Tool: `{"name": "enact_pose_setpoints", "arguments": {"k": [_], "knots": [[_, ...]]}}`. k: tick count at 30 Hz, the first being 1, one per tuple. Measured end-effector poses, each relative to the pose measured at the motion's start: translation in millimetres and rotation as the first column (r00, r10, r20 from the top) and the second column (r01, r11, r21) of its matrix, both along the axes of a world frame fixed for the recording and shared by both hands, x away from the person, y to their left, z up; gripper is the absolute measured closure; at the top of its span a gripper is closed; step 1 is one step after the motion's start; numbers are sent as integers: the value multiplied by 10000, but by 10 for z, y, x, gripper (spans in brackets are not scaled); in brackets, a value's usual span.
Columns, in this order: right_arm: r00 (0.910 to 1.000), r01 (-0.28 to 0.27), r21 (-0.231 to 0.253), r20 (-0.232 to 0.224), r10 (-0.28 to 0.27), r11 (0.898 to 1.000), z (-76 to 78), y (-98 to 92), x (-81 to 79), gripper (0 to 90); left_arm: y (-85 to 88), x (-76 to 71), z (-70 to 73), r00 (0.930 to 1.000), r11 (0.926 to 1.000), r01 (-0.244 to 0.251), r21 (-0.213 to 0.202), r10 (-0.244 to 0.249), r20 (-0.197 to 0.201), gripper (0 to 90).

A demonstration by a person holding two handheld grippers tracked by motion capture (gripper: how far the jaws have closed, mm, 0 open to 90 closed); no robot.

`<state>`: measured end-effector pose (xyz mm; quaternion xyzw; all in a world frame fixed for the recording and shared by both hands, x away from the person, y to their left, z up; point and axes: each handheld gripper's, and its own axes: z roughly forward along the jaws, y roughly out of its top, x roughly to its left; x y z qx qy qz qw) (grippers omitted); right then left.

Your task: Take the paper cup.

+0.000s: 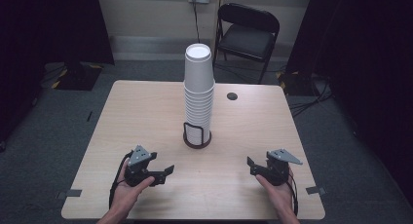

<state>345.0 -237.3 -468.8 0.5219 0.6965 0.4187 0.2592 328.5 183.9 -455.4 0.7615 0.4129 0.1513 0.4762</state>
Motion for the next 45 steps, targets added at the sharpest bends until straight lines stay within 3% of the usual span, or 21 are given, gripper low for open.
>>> {"name": "enact_pose_setpoints", "arguments": {"k": [3, 7, 10, 16, 19, 22, 25, 26, 28, 34, 37, 45], "knots": [[10000, -6, -167, 10, 6, 9999, 12, 10, 2, 170, -7, 2, 3, 9998, 9999, 127, 16, -128, 134, 160], [9996, -259, 54, -58, 259, 9997, 62, 2, 14, 159, -46, 6, 5, 9996, 9997, 191, 143, -194, 194, 161], [9986, -494, 252, 226, 488, 9985, 145, 10, 0, 161, -75, 1, -18, 9993, 9992, 375, 158, -376, 48, 162], [9955, -789, 262, 551, 774, 9965, 246, 93, -21, 160, -79, -36, -3, 9988, 9987, 456, 244, -461, 180, 166], [9908, -1105, 86, 799, 1094, 9938, 401, 148, -48, 154, -66, -35, -10, 9988, 9986, 407, 347, -416, 276, 185], [9889, -1325, 320, 719, 1300, 9907, 523, 153, -40, 153, -55, -45, -5, 9986, 9986, 441, 291, -450, 288, 188], [9860, -1413, 258, 928, 1383, 9896, 584, 166, -29, 174, -58, -53, -4, 9983, 9986, 504, 139, -508, 289, 187], [9845, -1494, 495, 997, 1439, 9875, 621, 189, -13, 201, -64, -56, 15, 9963, 9972, 732, 151, -738, 441, 184], [9839, -1532, 611, 1026, 1464, 9863, 637, 212, -7, 201, -74, -62, 22, 9960, 9972, 744, 124, -749, 489, 180], [9745, -1948, 597, 1247, 1863, 9790, 757, 378, 35, 199, -78, -74, 16, 9967, 9973, 722, 166, -727, 373, 175], [9646, -2245, 519, 1535, 2143, 9731, 852, 492, 62, 200, -49, -79, 22, 9968, 9977, 660, 142, -666, 447, 174], [9537, -2565, 659, 1794, 2414, 9643, 986, 630, 158, 193, -45, -69, 19, 9973, 9980, 631, 108, -634, 375, 178]]}}
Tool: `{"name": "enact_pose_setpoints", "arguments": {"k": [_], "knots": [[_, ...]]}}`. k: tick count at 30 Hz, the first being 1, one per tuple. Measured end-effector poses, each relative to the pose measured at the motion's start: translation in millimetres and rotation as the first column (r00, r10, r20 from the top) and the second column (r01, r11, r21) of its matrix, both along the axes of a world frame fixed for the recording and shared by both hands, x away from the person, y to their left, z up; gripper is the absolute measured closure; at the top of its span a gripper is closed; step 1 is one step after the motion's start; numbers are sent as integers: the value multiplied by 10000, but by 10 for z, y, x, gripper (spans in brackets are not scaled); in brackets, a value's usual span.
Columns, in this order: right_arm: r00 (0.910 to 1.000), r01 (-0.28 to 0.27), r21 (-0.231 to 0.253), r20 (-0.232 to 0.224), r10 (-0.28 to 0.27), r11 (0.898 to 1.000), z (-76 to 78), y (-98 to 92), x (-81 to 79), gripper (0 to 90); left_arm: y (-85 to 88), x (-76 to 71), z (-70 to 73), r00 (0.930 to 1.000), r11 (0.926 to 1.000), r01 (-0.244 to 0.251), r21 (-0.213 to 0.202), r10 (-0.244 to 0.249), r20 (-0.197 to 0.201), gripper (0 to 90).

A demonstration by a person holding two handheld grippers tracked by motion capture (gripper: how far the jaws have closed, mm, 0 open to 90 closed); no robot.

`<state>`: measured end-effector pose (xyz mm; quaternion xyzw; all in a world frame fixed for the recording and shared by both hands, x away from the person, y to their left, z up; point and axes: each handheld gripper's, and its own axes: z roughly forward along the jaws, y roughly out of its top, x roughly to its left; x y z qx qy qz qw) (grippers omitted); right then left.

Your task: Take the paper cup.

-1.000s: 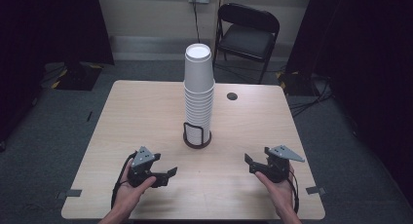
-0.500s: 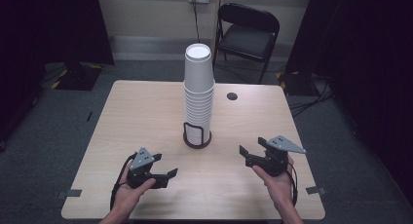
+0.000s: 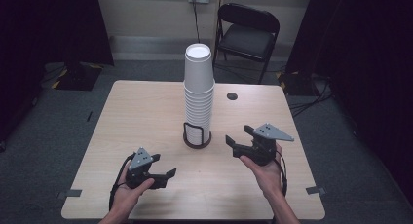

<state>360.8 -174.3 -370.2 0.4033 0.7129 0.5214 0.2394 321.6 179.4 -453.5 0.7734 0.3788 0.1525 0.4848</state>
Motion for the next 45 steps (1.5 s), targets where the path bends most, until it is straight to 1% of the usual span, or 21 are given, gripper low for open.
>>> {"name": "enact_pose_setpoints", "arguments": {"k": [3, 4, 5, 7, 10, 11, 13, 15, 16, 17, 19, 22, 25, 30, 31, 33, 34, 35, 36, 41, 45], "knots": [[9995, -148, 150, 273, 144, 9998, 119, 56, 38, 186, -7, -5, -2, 10000, 10000, 29, 15, -29, -11, 181], [9995, -148, 150, 273, 144, 9998, 119, 56, 38, 186, -8, -6, -5, 10000, 10000, 65, 21, -65, -7, 181], [9990, -217, 214, 406, 208, 9995, 185, 81, 58, 186, -7, -8, -4, 9999, 9999, 111, -22, -111, 11, 180], [9983, -325, 287, 500, 310, 9991, 247, 109, 76, 186, 1, -9, 7, 9999, 9997, 141, -219, -140, 61, 178], [9975, -399, 366, 601, 376, 9985, 302, 138, 93, 187, 3, -12, 9, 9999, 9998, 145, -161, -143, 69, 179], [9965, -562, 515, 651, 528, 9971, 350, 166, 120, 193, 1, -10, 6, 9998, 9997, 170, -153, -169, 60, 179], [9947, -653, 459, 822, 614, 9968, 404, 202, 141, 198, -7, -14, -4, 9997, 9998, 210, -44, -210, 78, 182], [9938, -691, 480, 901, 646, 9965, 462, 229, 165, 198, -14, -17, -11, 9997, 9997, 241, -92, -241, 18, 182], [9938, -691, 480, 901, 646, 9965, 462, 229, 165, 198, -16, -18, -10, 9996, 9997, 258, -23, -258, 65, 182], [9932, -740, 559, 944, 685, 9957, 515, 257, 198, 195, -22, -23, -7, 9997, 9997, 242, 8, -242, 72, 182], [9927, -790, 554, 953, 735, 9953, 539, 271, 217, 193, -26, -28, 1, 9996, 9996, 263, 26, -264, 138, 182], [9901, -1055, 454, 974, 1007, 9934, 626, 325, 263, 184, -23, -30, 1, 9996, 9997, 232, 26, -232, 140, 182], [9866, -1141, 357, 1212, 1090, 9928, 698, 388, 286, 181, -20, -32, 2, 9998, 9999, 162, 19, -162, 150, 181], [9843, -1167, 411, 1377, 1100, 9923, 788, 449, 352, 166, -23, -31, -1, 9996, 9997, 238, 53, -239, 136, 179], [9834, -1189, 534, 1442, 1102, 9915, 828, 469, 378, 155, -30, -30, -2, 9994, 9995, 289, 82, -290, 162, 179], [9836, -1154, 507, 1449, 1070, 9920, 851, 482, 391, 136, -38, -33, -5, 9995, 9996, 285, 45, -285, 132, 179], [9816, -1155, 573, 1592, 1051, 9917, 897, 506, 418, 135, -43, -35, -3, 9994, 9994, 320, 114, -321, 141, 180], [9816, -1155, 573, 1592, 1051, 9917, 897, 506, 418, 135, -43, -35, -3, 9994, 9994, 320, 114, -321, 141, 180], [9804, -1200, 531, 1637, 1099, 9914, 946, 537, 449, 134, -46, -36, -5, 9996, 9995, 220, 221, -223, 169, 180], [9786, -1343, 419, 1627, 1259, 9900, 1035, 635, 536, 134, -31, -30, -9, 9998, 9997, 163, 196, -165, 131, 180], [9779, -1352, 419, 1664, 1265, 9899, 1073, 680, 582, 133, -29, -32, -8, 9998, 9997, 182, 190, -184, 121, 181]]}}
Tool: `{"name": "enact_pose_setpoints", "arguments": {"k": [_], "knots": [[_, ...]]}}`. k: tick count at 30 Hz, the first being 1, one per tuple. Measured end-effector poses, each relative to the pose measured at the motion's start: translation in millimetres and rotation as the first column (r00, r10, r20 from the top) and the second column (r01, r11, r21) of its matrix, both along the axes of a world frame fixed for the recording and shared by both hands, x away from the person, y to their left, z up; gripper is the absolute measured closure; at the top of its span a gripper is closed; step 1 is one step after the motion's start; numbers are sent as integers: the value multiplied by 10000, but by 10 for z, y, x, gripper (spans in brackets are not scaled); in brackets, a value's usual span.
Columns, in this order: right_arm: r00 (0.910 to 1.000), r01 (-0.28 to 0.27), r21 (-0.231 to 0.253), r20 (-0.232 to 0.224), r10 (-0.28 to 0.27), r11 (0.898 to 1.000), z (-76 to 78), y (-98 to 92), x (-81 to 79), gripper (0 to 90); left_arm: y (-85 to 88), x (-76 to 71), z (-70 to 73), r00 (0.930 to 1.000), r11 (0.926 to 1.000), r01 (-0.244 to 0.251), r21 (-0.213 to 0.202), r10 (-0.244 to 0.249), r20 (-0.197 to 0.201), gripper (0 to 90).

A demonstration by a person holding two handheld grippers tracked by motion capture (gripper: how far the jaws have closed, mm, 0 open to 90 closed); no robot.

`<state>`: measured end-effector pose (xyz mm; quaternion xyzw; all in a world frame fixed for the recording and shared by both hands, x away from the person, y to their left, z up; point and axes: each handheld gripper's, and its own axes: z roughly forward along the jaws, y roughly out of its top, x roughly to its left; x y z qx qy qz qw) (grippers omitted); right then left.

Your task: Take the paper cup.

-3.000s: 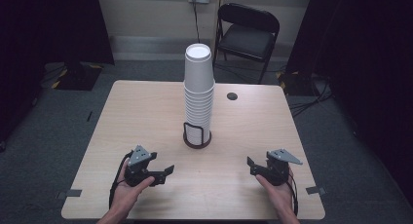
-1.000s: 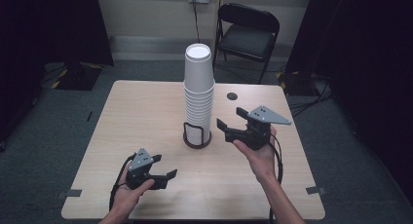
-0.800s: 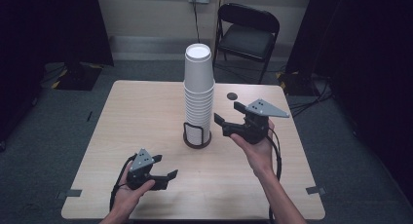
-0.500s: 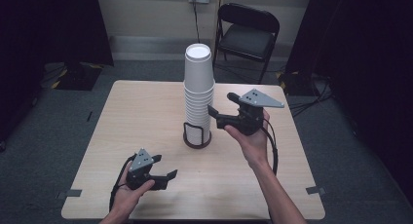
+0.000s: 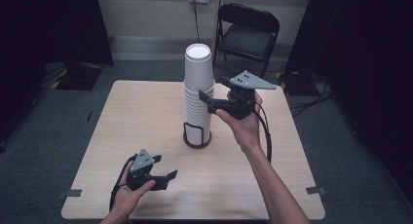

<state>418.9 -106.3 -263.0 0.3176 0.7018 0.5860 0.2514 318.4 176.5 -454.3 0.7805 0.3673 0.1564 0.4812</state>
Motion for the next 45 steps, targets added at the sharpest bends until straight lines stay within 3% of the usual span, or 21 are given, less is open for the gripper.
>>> {"name": "enact_pose_setpoints", "arguments": {"k": [13, 16, 18, 25, 45], "knots": [[9998, 21, 199, 180, -25, 9998, 136, 135, 205, 132, -4, 1, -6, 9998, 9998, -171, 54, 171, -90, 177], [9999, -76, 26, 132, 76, 10000, 141, 182, 248, 134, -9, 1, -6, 9998, 9999, -153, 79, 154, -94, 177], [9997, 16, 6, 248, -16, 10000, 134, 218, 308, 134, -9, 1, -4, 9998, 9998, -184, 115, 185, -76, 176], [10000, 43, -177, -13, -43, 9998, 107, 319, 435, 114, -3, 5, -11, 9994, 9995, -316, 97, 317, -106, 174], [9990, 437, -494, -110, -443, 9978, 36, 533, 585, 105, 8, -3, 3, 9997, 9998, -220, 32, 220, -97, 174]]}}
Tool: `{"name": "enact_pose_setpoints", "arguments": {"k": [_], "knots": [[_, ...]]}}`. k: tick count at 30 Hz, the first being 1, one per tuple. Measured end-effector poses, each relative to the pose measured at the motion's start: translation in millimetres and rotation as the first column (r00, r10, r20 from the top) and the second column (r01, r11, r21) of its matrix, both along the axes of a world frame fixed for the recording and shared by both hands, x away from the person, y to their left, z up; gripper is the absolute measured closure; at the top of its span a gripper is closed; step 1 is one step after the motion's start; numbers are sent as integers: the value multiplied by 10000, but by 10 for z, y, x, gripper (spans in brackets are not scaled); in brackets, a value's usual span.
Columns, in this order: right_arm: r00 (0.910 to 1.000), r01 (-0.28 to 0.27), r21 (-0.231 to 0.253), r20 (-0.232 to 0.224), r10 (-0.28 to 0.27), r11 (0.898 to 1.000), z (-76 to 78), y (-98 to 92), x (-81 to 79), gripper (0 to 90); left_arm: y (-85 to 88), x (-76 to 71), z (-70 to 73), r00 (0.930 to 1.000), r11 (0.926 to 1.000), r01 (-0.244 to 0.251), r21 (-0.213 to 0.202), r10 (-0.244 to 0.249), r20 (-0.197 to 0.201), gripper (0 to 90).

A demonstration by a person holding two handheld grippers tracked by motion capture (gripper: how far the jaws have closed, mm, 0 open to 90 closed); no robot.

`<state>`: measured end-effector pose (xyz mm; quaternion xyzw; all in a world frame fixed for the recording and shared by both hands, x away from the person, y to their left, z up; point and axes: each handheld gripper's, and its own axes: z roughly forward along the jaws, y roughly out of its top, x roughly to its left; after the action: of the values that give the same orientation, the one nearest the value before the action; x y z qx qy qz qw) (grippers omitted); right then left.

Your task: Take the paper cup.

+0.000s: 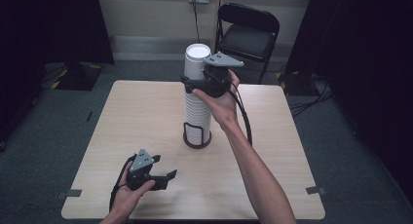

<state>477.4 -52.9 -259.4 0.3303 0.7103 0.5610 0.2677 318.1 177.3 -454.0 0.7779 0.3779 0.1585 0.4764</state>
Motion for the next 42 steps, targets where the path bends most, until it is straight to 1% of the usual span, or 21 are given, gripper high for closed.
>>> {"name": "enact_pose_setpoints", "arguments": {"k": [6, 8, 11, 16, 17, 18, 19, 22, 25, 29, 30, 31, 33, 36, 37, 38, 42], "knots": [[10000, 6, 51, -74, -6, 10000, 2, -9, 8, 111, 4, 2, -1, 10000, 10000, -24, -24, 24, -27, 174], [9999, -21, 156, -148, 24, 9999, 4, -17, 11, 113, 3, 1, 0, 10000, 10000, -11, -14, 11, -15, 174], [9999, -78, 144, -108, 80, 9999, 11, -10, 6, 115, -2, 1, -3, 10000, 10000, -5, -18, 5, -44, 174], [9999, -104, 355, -44, 105, 9993, 48, -13, 4, 116, 1, -1, -1, 10000, 10000, 15, -11, -15, -25, 174], [10000, -71, 474, -21, 72, 9989, 66, -9, 0, 119, 4, 0, -2, 10000, 10000, 7, -12, -7, -33, 174], [9999, -105, 412, 73, 102, 9991, 73, -11, -2, 120, 4, 0, -2, 10000, 10000, 7, -12, -7, -33, 174], [9999, -105, 412, 73, 102, 9991, 73, -11, -2, 120, 4, -1, -3, 10000, 10000, -20, -22, 20, -53, 174], [9993, -170, 350, 335, 158, 9992, 91, -8, -15, 121, 2, 1, -5, 10000, 10000, -12, -15, 12, -78, 174], [9984, -269, 554, 502, 241, 9981, 116, -39, -16, 122, -1, 3, -7, 10000, 10000, -15, -7, 15, -90, 174], [9980, -320, 604, 562, 286, 9977, 151, -46, -20, 123, -1, 4, -8, 10000, 10000, 1, 18, -1, -74, 174], [9969, -327, 690, 739, 276, 9971, 176, -49, -22, 124, -2, 3, -8, 10000, 10000, -9, -10, 9, -95, 174], [9969, -327, 690, 739, 276, 9971, 176, -49, -22, 124, -2, 4, -8, 9999, 10000, -9, -13, 8, -103, 174], [9962, -400, 865, 810, 330, 9954, 199, -46, -30, 125, -1, 4, -10, 9999, 10000, -12, -25, 12, -103, 174], [9944, -453, 893, 989, 364, 9950, 240, -35, -42, 125, -1, 6, -9, 10000, 10000, -8, 31, 8, -89, 174], [9951, -424, 988, 932, 332, 9942, 257, -31, -50, 125, -1, 6, -8, 10000, 10000, -5, 33, 5, -92, 174], [9941, -443, 1049, 1034, 334, 9935, 284, -38, -48, 126, -2, 5, -10, 10000, 10000, 4, 31, -4, -87, 174], [9932, -475, 1099, 1108, 352, 9928, 322, -51, -58, 126, -1, 9, -13, 9999, 10000, -15, 9, 15, -126, 174]]}}
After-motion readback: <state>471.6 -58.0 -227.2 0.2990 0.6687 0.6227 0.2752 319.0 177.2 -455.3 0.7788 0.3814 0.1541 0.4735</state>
